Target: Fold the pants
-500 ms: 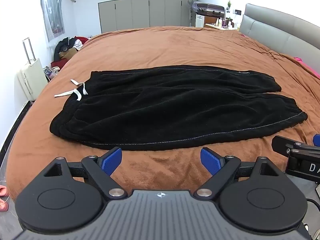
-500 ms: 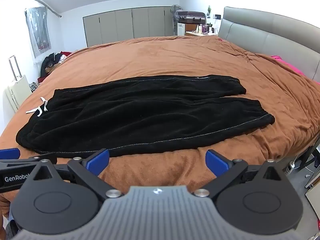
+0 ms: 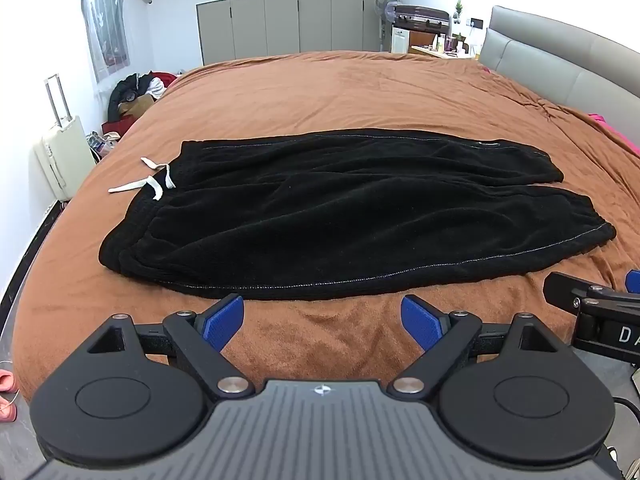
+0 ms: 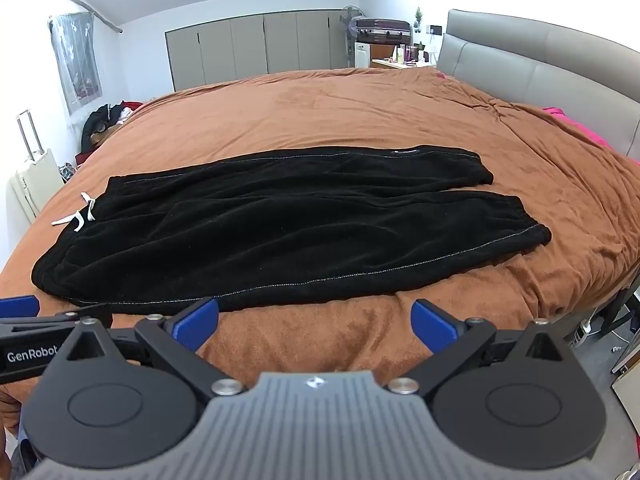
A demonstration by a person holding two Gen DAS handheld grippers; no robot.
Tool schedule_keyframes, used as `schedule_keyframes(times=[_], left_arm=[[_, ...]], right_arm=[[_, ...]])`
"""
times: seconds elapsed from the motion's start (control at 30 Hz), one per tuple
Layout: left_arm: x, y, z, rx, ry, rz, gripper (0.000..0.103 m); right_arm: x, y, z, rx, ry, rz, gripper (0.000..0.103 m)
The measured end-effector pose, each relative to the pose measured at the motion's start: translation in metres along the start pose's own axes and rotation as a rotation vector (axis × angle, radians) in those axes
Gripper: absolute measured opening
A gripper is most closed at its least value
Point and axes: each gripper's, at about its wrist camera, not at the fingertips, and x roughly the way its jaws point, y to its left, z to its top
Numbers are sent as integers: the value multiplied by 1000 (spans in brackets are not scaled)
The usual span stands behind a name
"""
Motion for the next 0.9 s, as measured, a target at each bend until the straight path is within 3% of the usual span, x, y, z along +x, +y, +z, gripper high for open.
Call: schedule_keyframes(times=[0.9], left_arm=[[4, 1, -6, 1, 6, 1, 103]], right_arm=[[3, -5, 3, 3, 17, 3, 98]])
